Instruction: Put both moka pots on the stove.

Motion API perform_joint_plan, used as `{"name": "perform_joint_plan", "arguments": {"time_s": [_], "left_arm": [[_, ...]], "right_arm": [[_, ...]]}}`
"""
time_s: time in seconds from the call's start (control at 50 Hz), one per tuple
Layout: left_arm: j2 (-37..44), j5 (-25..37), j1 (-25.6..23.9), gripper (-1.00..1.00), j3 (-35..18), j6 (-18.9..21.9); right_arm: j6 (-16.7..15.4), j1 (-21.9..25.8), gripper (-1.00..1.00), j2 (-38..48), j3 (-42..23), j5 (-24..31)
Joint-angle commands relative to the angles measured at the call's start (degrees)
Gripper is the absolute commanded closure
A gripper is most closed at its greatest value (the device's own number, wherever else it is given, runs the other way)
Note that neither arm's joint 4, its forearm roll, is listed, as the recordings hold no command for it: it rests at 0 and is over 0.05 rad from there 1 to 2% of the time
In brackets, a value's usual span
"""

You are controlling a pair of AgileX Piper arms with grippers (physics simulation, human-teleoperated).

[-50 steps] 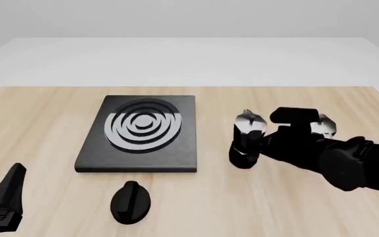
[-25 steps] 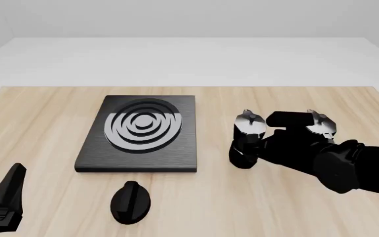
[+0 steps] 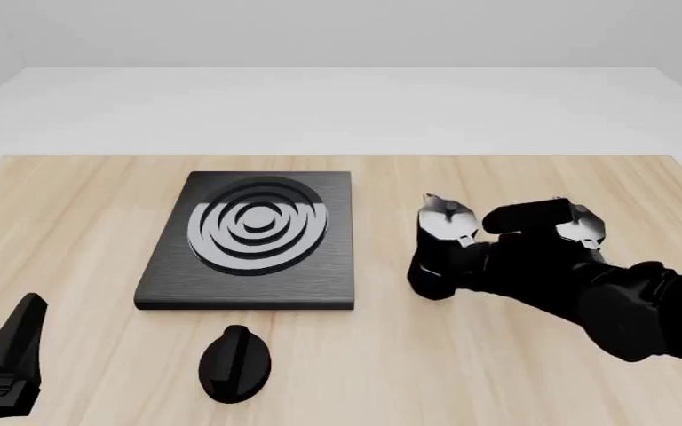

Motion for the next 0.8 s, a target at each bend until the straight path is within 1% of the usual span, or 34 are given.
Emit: {"name": "perform_joint_plan", "arguments": {"time_s": [0.02, 0.06, 0.1, 0.14, 0.16, 0.22, 0.3, 0.36, 0.58, 0.68, 0.72, 0.74, 0.76, 0.78, 0.8], "left_arm": [[0.0, 0.0, 0.0, -1.0, 0.0, 0.0], [0.0, 0.0, 0.0, -1.0, 0.0, 0.0], [0.0, 0.0, 0.0, -1.0, 0.0, 0.0], [0.0, 0.0, 0.0, -1.0, 0.0, 0.0], [0.0, 0.0, 0.0, -1.0, 0.0, 0.0], [0.0, 0.0, 0.0, -1.0, 0.0, 0.0], [0.0, 0.0, 0.0, -1.0, 0.0, 0.0], [0.0, 0.0, 0.0, -1.0, 0.0, 0.0], [0.0, 0.0, 0.0, -1.0, 0.0, 0.0], [0.0, 0.0, 0.0, -1.0, 0.0, 0.0], [0.0, 0.0, 0.0, -1.0, 0.0, 0.0], [0.0, 0.0, 0.0, -1.0, 0.0, 0.0], [0.0, 0.0, 0.0, -1.0, 0.0, 0.0], [0.0, 0.0, 0.0, -1.0, 0.0, 0.0], [0.0, 0.0, 0.0, -1.0, 0.0, 0.0]], "right_arm": [[-3.5, 2.1, 1.0, -4.7, -0.3, -2.4], [-4.3, 2.5, 1.0, -5.7, -0.1, -2.8], [-3.9, 2.7, 1.0, -5.6, -0.3, -2.7], [-5.4, 3.1, 1.0, -6.6, 0.0, -3.4], [-4.8, 3.3, 1.0, -6.4, -0.1, -3.5], [-6.6, 3.8, 1.0, -7.6, -0.1, -4.3], [-7.1, 3.9, 1.0, -7.5, -1.0, -4.5], [-6.9, 3.8, 1.0, -6.9, -1.8, -4.4], [-7.2, 4.6, 1.0, -3.8, -8.4, -3.1], [-7.5, 6.1, 1.0, -2.0, -12.7, -2.3], [-6.5, 6.8, 1.0, -0.2, -14.4, -1.4], [-6.5, 6.8, 1.0, -0.2, -14.4, -1.4], [-7.0, 7.2, 1.0, 1.3, -16.3, -0.8], [-6.8, 8.1, 1.0, 2.3, -17.8, -0.1], [-7.7, 8.7, 1.0, 2.6, -18.6, 0.1]]}}
